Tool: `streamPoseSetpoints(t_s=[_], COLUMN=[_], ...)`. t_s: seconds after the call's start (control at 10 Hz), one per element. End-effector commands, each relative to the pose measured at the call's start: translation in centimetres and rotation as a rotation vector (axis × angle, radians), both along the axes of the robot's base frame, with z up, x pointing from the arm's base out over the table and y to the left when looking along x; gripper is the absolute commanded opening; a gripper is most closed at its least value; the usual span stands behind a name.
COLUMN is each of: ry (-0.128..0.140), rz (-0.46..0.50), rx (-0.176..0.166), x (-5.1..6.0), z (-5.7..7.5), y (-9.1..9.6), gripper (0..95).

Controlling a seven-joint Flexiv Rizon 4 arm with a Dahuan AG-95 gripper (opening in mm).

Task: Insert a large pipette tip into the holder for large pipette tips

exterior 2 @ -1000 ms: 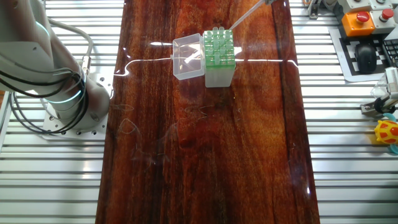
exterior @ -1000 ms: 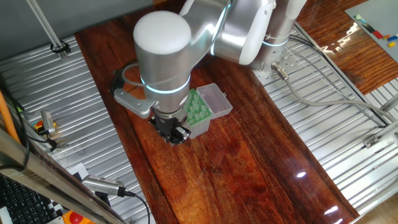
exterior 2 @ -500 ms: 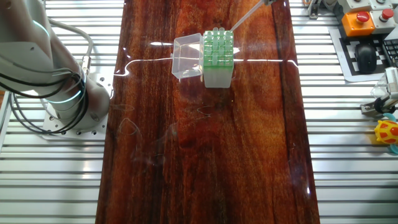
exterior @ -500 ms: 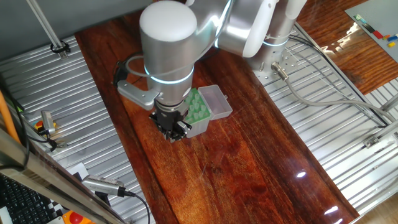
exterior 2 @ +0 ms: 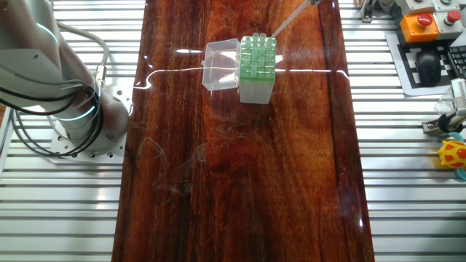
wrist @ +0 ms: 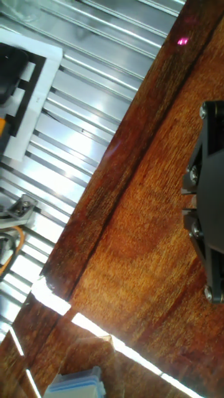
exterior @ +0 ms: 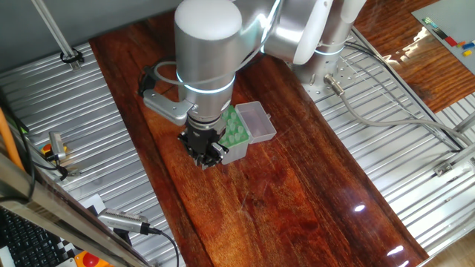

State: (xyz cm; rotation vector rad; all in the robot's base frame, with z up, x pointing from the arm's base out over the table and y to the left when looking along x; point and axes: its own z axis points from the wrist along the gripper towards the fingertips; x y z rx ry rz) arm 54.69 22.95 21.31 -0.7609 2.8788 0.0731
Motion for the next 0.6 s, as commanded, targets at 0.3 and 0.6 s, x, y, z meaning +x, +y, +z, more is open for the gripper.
streamPoseSetpoints(t_s=[0.3,0.6], ry=[-0.028,-0.048], rz=[0.002,0.006], rx=[0.017,0.023], x=[0.08,0.08], z=[0.02,0.02], y=[0.05,0.05], gripper=[0.0,0.0])
